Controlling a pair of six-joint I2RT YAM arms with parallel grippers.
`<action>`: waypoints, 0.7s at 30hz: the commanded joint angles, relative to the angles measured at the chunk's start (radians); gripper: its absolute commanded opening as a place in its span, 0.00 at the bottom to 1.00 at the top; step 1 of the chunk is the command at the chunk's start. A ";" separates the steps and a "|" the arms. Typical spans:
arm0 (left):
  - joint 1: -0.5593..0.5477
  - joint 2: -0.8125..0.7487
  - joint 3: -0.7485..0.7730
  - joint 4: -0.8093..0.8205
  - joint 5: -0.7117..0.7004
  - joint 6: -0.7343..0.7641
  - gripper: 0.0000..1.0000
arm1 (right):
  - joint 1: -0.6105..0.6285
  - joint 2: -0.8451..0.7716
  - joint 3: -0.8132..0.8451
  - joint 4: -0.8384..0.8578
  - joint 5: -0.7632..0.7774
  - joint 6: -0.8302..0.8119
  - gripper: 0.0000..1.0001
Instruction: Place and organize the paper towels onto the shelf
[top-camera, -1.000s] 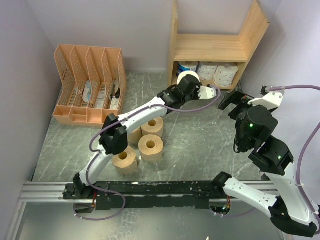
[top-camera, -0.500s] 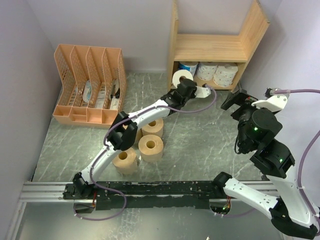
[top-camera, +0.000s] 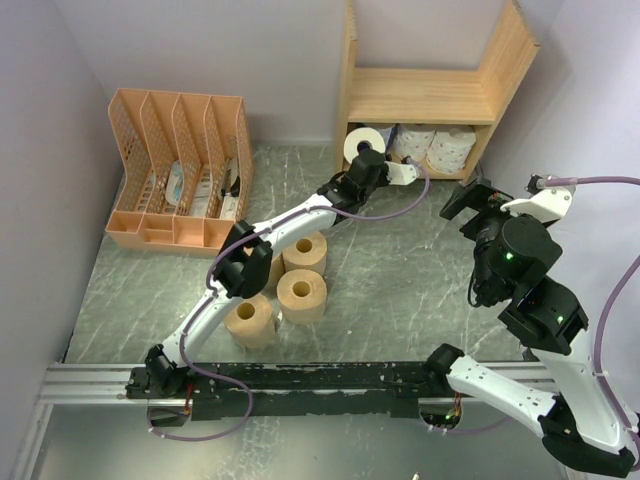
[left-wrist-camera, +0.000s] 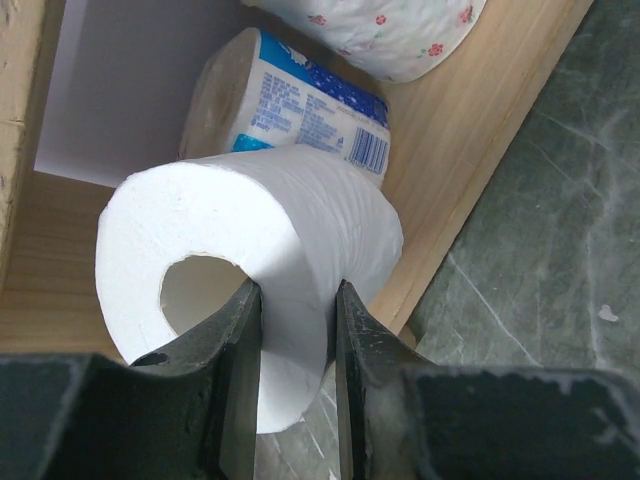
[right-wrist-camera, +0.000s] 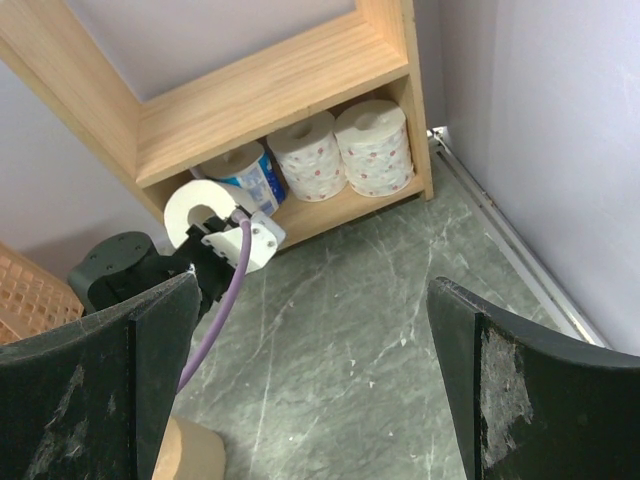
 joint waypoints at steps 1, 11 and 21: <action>0.044 0.007 0.046 0.110 -0.049 0.054 0.13 | -0.002 -0.006 -0.009 0.008 0.003 0.009 0.97; 0.066 0.031 0.035 0.164 -0.072 0.101 0.36 | -0.001 -0.011 -0.030 0.018 -0.001 0.010 0.97; 0.091 0.015 -0.005 0.207 -0.106 0.112 0.56 | -0.001 -0.015 -0.033 0.016 -0.001 0.017 0.97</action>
